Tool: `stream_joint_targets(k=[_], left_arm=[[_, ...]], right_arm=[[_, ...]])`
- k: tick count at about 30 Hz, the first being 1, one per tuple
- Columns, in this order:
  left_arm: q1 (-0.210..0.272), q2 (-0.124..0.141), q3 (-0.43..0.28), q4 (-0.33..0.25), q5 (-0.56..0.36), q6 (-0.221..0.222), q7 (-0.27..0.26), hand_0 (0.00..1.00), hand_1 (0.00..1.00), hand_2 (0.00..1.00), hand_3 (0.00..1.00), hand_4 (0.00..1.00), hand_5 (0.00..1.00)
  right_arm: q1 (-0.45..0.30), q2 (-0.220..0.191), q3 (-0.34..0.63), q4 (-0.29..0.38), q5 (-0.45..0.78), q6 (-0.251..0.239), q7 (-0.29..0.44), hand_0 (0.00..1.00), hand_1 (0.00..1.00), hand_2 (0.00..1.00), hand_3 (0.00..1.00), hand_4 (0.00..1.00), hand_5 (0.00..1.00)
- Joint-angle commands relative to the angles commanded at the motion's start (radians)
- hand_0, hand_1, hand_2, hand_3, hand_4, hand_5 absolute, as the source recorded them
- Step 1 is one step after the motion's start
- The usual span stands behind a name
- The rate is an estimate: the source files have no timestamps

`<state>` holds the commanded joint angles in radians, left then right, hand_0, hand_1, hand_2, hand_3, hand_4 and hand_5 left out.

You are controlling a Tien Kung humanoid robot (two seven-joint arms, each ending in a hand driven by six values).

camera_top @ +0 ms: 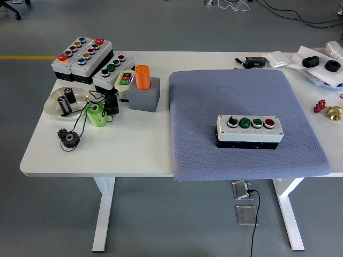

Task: Pick up the button,place it on the desk,press the button,press the button

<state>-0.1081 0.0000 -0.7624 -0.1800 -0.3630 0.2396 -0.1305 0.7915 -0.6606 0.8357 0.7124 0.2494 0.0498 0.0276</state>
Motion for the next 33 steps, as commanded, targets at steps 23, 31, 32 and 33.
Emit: stream_joint_targets(k=[23,31,32,33], left_arm=[[-0.002,0.0,-0.001,0.0,0.004,-0.002,0.0,0.685,0.757,0.783,0.601,0.398,0.941],[-0.006,0.0,-0.004,0.0,0.008,-0.001,0.001,0.684,0.757,0.784,0.601,0.397,0.943],[-0.006,0.0,-0.003,0.0,0.008,-0.001,0.001,0.684,0.757,0.784,0.601,0.397,0.943],[-0.006,0.0,-0.003,0.0,0.008,-0.001,0.002,0.684,0.757,0.784,0.601,0.397,0.943]], right_arm=[[0.001,0.004,-0.021,0.008,0.012,-0.001,-0.013,0.814,0.765,0.795,0.748,0.613,0.564],[-0.003,0.003,-0.011,0.01,0.02,-0.001,-0.015,0.821,0.766,0.791,0.737,0.612,0.566],[-0.004,0.004,-0.01,0.01,0.02,-0.001,-0.016,0.821,0.766,0.791,0.737,0.612,0.566],[-0.005,0.004,-0.01,0.01,0.021,-0.002,-0.016,0.821,0.766,0.791,0.737,0.612,0.566]])
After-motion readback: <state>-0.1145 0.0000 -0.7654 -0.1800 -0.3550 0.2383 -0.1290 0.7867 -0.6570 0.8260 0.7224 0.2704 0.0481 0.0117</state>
